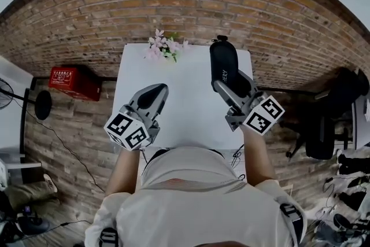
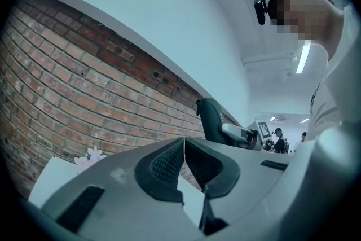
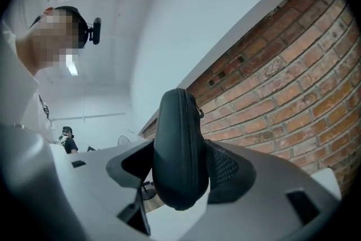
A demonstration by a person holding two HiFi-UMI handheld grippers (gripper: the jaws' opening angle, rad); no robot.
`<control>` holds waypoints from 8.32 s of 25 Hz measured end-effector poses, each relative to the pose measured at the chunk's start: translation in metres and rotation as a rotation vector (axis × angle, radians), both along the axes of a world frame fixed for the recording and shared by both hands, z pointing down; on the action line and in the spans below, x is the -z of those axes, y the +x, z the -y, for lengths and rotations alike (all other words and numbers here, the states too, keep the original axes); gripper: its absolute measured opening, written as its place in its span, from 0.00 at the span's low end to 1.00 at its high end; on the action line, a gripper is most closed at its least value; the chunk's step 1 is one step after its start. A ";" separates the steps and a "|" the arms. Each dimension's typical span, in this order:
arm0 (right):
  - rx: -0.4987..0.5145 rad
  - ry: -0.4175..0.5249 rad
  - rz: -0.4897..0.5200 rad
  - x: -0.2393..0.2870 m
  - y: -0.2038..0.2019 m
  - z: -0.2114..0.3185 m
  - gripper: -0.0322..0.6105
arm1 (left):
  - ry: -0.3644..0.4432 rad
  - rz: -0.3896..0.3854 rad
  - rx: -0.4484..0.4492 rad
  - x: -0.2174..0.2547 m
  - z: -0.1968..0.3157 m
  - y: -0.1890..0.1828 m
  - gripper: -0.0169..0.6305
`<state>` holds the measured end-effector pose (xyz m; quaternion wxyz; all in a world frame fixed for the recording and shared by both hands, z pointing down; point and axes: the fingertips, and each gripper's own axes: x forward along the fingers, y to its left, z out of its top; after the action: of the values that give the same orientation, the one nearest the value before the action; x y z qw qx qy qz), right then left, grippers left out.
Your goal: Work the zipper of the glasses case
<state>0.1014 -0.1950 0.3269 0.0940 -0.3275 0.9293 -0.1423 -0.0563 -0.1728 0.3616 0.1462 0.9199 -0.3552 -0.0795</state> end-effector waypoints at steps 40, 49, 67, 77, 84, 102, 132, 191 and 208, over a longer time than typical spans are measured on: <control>0.541 -0.141 -0.035 -0.030 -0.112 -0.103 0.56 | -0.074 -0.333 -0.498 0.053 -0.047 0.072 0.44; 0.501 -0.108 0.055 -0.023 -0.108 -0.101 0.56 | -0.068 -0.319 -0.496 0.051 -0.052 0.080 0.44; 0.190 0.001 -0.224 -0.031 -0.038 -0.064 0.40 | 0.070 0.217 -0.266 0.003 -0.026 0.065 0.43; 0.143 0.106 -0.525 -0.011 -0.073 -0.074 0.30 | 0.129 0.759 -0.093 -0.064 -0.009 0.059 0.43; 0.198 -0.005 -0.477 -0.029 -0.087 -0.077 0.30 | 0.292 1.154 0.034 -0.083 0.004 0.043 0.43; 0.058 0.583 -0.969 -0.057 -0.088 -0.073 0.28 | 0.219 1.105 -0.077 -0.089 -0.007 0.054 0.43; 0.088 0.407 -0.631 -0.047 -0.085 -0.057 0.21 | 0.159 1.109 -0.136 -0.108 0.002 0.055 0.43; 0.305 0.373 -0.857 -0.073 -0.082 -0.082 0.16 | 0.379 0.999 -0.520 -0.104 -0.040 0.063 0.43; 0.509 0.289 -0.662 -0.059 -0.087 -0.110 0.16 | 0.380 0.811 -0.719 -0.091 -0.077 0.065 0.42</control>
<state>0.0143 -0.0847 0.3864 -0.2021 -0.0998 0.9707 0.0831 0.0088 -0.0955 0.4527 -0.1518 0.9499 -0.0274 0.2718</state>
